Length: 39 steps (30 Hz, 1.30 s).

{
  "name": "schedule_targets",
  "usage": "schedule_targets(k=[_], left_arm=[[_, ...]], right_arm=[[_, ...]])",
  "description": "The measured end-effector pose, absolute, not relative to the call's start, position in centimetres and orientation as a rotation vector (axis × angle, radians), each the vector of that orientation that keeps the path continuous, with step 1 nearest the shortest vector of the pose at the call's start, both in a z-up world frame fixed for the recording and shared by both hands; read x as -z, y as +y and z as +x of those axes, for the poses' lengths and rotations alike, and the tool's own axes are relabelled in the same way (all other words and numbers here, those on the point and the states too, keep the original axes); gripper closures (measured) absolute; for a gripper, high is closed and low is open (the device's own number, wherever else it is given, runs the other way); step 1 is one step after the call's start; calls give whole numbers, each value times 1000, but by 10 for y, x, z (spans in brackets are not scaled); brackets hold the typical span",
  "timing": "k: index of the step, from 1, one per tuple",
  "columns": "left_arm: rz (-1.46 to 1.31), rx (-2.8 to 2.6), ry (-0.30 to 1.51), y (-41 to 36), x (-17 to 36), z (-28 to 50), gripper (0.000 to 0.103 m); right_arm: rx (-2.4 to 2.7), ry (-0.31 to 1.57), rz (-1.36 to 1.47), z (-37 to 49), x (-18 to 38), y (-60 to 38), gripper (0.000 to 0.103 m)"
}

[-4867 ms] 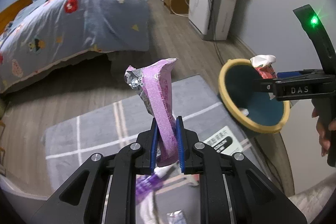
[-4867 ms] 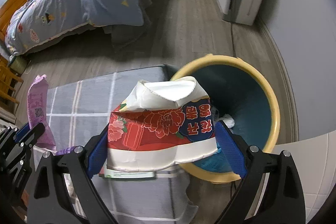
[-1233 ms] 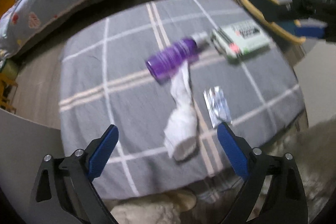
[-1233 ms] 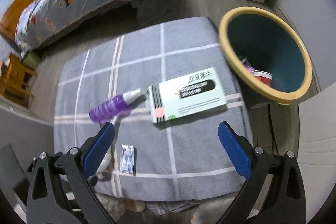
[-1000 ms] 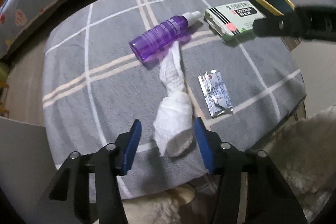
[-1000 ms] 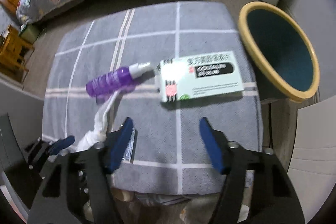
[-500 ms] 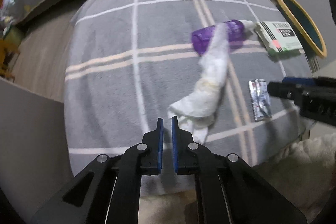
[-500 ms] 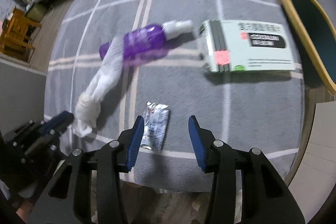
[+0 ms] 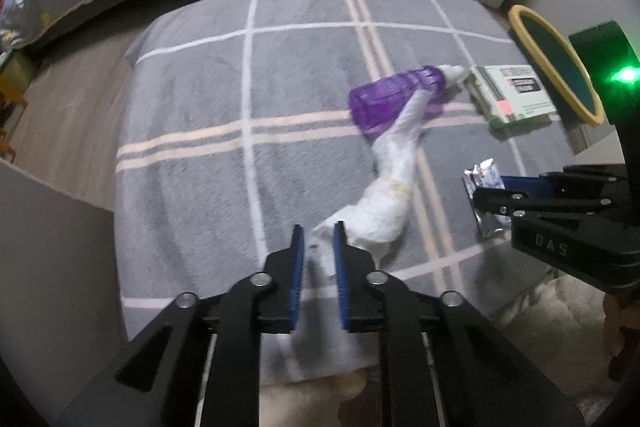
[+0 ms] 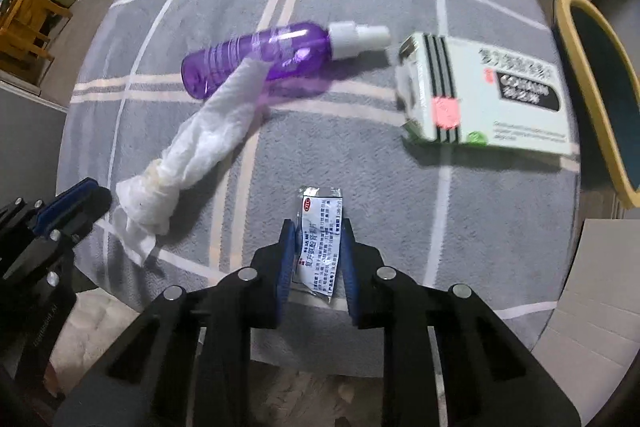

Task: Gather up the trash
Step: 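Grasp the silver blister pack with the right tool while the left tool grasps the white tissue, then carry the blister pack and tissue over the bin with both tools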

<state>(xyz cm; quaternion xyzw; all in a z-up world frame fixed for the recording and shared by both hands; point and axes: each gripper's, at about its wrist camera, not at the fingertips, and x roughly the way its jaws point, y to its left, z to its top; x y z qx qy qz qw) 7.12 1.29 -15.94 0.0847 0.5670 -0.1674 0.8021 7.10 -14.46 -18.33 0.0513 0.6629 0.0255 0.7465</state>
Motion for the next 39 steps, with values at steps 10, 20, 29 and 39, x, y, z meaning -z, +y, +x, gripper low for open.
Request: schedule_targets(k=[10, 20, 29, 39], left_arm=[[235, 405, 1160, -20, 154, 74, 44], [331, 401, 1240, -42, 179, 83, 76], [336, 520, 1043, -83, 94, 83, 76], [450, 638, 827, -136, 5, 113, 76]], right_arm=[[-101, 1279, 21, 92, 89, -193, 81], [-102, 1217, 201, 103, 88, -233, 81], [-45, 1124, 280, 105, 68, -281, 81], [68, 1097, 347, 104, 75, -349, 81]])
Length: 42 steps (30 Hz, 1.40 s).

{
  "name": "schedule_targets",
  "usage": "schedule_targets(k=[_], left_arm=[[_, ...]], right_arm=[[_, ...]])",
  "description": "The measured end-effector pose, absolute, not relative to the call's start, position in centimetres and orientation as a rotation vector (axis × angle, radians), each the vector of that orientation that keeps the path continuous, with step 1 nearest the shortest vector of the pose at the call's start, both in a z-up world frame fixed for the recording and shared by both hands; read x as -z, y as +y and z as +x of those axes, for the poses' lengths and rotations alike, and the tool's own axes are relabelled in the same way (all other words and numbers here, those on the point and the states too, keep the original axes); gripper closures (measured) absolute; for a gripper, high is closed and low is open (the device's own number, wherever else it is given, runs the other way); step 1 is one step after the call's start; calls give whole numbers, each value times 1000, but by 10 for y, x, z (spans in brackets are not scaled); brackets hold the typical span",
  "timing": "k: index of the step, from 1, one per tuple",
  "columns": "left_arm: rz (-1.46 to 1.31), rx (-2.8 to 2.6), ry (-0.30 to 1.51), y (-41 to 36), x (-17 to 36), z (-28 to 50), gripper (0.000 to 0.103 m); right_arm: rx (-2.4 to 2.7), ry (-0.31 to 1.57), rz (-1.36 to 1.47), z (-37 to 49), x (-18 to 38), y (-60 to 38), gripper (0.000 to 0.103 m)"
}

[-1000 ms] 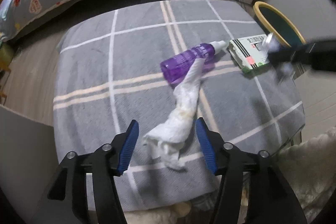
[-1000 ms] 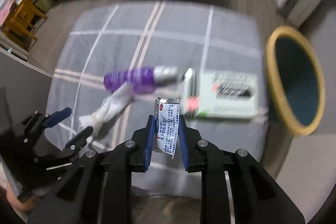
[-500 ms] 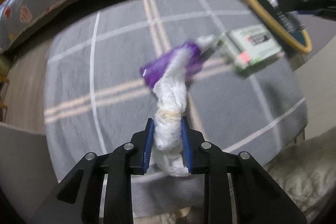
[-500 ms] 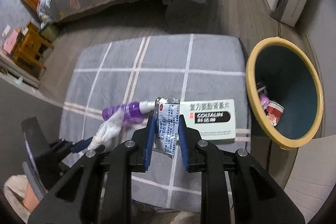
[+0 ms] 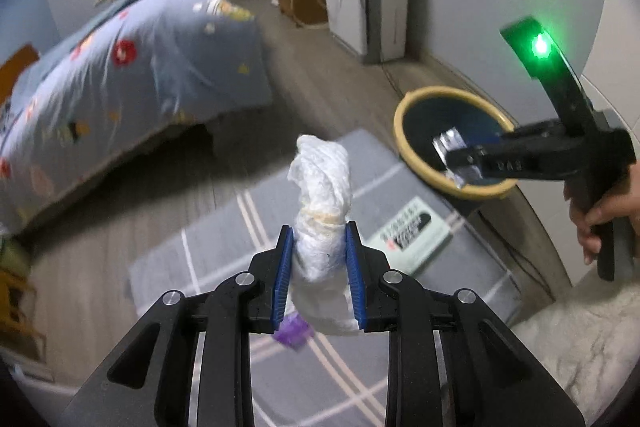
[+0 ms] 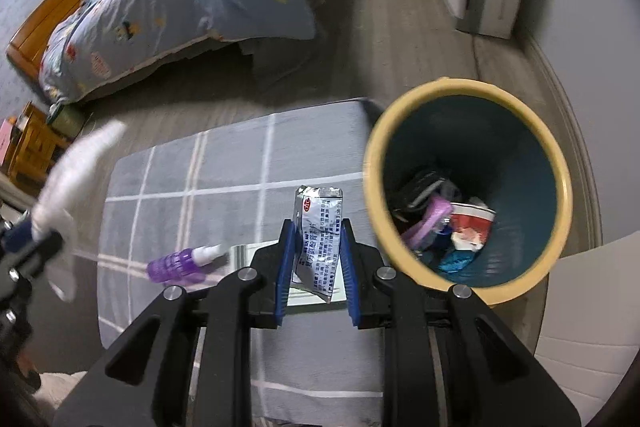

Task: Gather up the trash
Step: 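Carry the blister pack and tissue over the bin with both tools, then open both tools to drop the blister pack and tissue into the bin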

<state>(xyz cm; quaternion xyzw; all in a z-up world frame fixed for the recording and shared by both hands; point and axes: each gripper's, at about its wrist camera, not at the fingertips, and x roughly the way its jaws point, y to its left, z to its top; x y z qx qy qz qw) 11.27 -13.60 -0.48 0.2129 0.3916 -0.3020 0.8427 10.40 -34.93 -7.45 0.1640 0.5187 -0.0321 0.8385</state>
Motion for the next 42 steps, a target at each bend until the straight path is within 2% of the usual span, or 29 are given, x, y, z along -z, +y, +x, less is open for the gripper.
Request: schedule_targets(k=[4, 11, 27, 42], left_arm=[[386, 661, 834, -150, 18, 124, 76], [346, 762, 795, -195, 9, 133, 75], [385, 864, 785, -277, 28, 128, 75], [456, 891, 950, -343, 102, 130, 75]], right_arm=[[111, 1105, 372, 101, 81, -376, 81], [200, 1117, 430, 99, 95, -422, 81], [323, 1135, 567, 82, 125, -506, 81], [399, 1197, 580, 82, 150, -528, 81]])
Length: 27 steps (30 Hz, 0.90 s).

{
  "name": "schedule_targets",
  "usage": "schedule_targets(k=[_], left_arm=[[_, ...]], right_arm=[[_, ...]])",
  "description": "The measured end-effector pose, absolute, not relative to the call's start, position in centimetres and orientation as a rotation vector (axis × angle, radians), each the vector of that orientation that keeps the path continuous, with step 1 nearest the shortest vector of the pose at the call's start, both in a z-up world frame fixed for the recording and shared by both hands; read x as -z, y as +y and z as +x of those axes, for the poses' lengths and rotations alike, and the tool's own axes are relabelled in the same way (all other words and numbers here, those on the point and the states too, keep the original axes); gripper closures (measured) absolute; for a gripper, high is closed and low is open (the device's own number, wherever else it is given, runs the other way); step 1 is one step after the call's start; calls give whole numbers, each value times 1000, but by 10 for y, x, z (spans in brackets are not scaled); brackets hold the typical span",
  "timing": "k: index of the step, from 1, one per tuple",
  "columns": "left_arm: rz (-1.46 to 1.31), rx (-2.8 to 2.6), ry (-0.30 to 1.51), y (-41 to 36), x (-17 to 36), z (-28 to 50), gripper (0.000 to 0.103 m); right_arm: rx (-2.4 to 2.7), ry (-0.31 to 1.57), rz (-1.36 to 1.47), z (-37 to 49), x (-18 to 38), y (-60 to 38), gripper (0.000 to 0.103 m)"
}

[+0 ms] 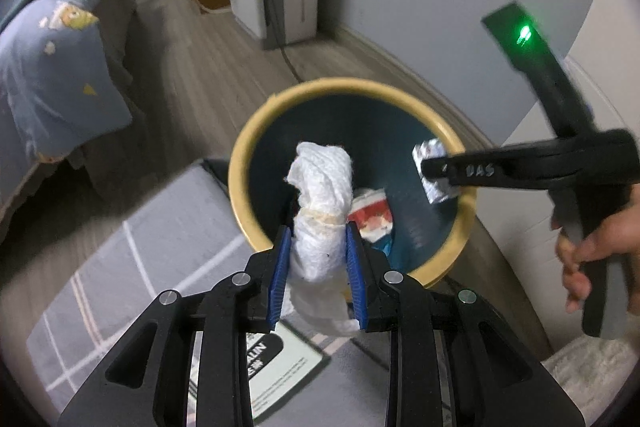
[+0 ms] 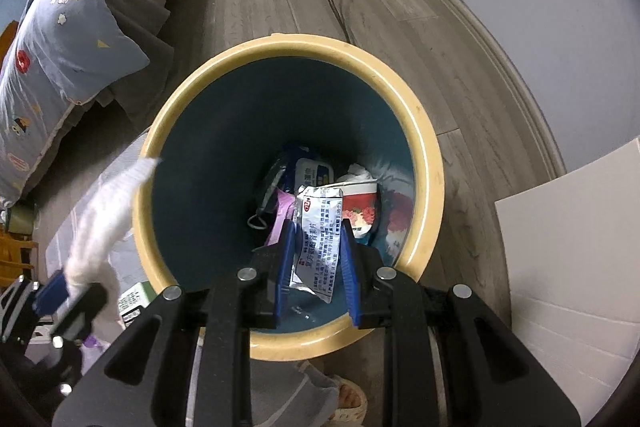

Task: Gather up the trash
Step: 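Open both tools to drop the blister pack and tissue into the bin, then move both tools back over the mat toward the box and spray bottle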

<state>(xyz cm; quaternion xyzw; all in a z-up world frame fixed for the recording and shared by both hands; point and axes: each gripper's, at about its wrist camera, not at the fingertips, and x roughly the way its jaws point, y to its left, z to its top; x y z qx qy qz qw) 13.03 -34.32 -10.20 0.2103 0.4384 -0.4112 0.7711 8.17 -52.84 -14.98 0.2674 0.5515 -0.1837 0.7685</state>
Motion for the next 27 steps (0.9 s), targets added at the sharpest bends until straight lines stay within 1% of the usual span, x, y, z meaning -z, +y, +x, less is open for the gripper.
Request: schedule_targets(k=[4, 7, 8, 9, 10, 11, 12, 13, 14, 15, 17, 18, 19, 20, 27], left_arm=[[476, 885, 971, -350, 117, 130, 75], [460, 885, 972, -351, 122, 131, 68], [458, 883, 971, -351, 123, 131, 64], [458, 880, 967, -351, 122, 131, 60], [458, 879, 958, -353, 122, 130, 53], [456, 883, 951, -352, 121, 129, 49], [454, 888, 941, -352, 119, 128, 48], [454, 888, 934, -352, 117, 127, 44], [455, 884, 929, -351, 116, 126, 38], [458, 879, 924, -350, 115, 126, 34], [478, 852, 906, -346, 113, 126, 22], [487, 834, 901, -344, 112, 126, 19], [494, 819, 898, -342, 110, 127, 13], [498, 807, 893, -338, 109, 127, 11], [482, 760, 865, -306, 88, 129, 9]], right_arm=[[412, 1196, 583, 81, 154, -532, 81], [423, 1191, 589, 81, 154, -535, 80], [423, 1186, 594, 81, 153, -535, 74], [425, 1180, 598, 81, 152, -536, 67], [431, 1172, 596, 81, 151, -536, 56], [435, 1167, 592, 81, 150, -536, 49], [440, 1161, 582, 82, 148, -535, 47], [446, 1161, 577, 82, 147, -535, 41], [452, 1163, 573, 82, 146, -535, 32], [458, 1165, 570, 82, 145, -536, 27], [478, 1153, 560, 80, 140, -538, 18], [491, 1142, 562, 78, 136, -539, 15], [497, 1136, 569, 77, 134, -539, 7], [498, 1130, 578, 75, 132, -540, 6], [493, 1117, 600, 69, 116, -532, 6]])
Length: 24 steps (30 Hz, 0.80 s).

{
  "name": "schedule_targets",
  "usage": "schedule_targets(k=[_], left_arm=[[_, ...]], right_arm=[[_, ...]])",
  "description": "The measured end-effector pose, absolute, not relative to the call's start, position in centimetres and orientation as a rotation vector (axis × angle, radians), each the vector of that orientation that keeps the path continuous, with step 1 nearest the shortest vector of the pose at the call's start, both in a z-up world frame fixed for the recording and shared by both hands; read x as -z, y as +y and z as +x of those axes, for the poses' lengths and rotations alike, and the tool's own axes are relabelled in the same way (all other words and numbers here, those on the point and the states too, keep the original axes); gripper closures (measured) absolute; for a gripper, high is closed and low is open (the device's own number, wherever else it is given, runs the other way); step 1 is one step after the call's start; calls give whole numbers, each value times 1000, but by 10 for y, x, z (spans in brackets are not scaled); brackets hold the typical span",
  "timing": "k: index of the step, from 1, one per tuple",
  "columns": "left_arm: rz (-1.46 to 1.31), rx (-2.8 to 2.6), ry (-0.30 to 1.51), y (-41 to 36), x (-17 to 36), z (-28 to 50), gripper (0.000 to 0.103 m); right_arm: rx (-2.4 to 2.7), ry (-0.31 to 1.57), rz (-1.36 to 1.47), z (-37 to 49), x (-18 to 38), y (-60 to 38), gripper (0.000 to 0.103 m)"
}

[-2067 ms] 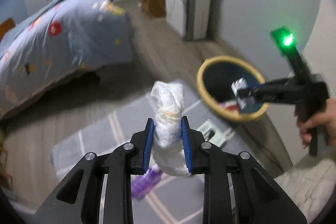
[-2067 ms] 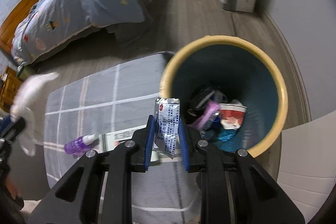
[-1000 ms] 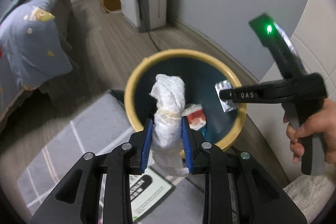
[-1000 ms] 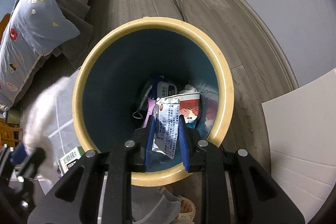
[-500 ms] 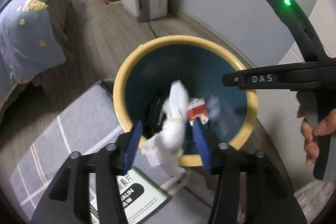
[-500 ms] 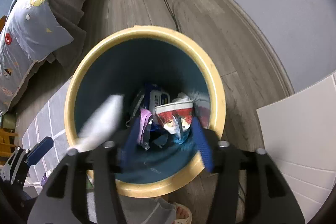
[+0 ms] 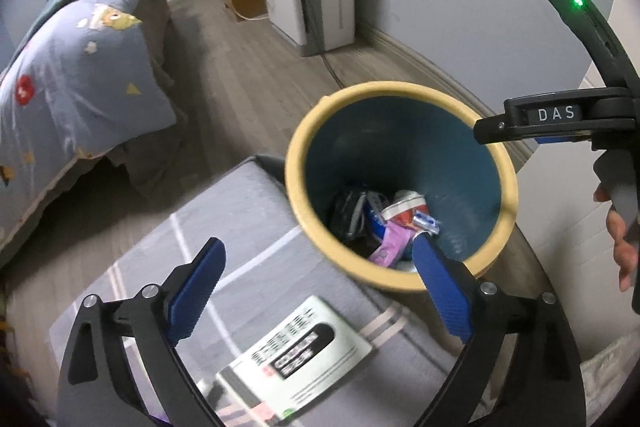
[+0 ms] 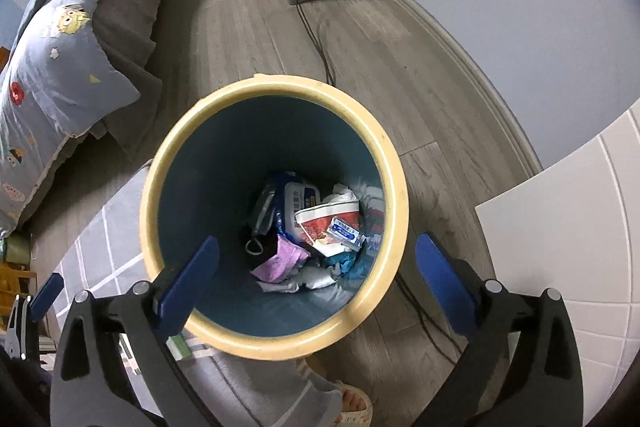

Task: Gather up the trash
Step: 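Move both tools back over the mat toward the box and spray bottle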

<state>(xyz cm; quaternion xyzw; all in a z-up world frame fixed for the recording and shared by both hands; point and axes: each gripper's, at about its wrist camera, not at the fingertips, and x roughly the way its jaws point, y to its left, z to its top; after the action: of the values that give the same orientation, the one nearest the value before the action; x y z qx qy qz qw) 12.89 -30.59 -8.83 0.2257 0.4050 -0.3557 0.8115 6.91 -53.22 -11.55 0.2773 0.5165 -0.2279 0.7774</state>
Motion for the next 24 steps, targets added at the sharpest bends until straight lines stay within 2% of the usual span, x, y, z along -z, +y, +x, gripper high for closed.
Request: schedule_targets(k=[24], left_arm=[[432, 593, 852, -179, 51, 132, 7]], right_arm=[[406, 1101, 453, 85, 80, -446, 6]])
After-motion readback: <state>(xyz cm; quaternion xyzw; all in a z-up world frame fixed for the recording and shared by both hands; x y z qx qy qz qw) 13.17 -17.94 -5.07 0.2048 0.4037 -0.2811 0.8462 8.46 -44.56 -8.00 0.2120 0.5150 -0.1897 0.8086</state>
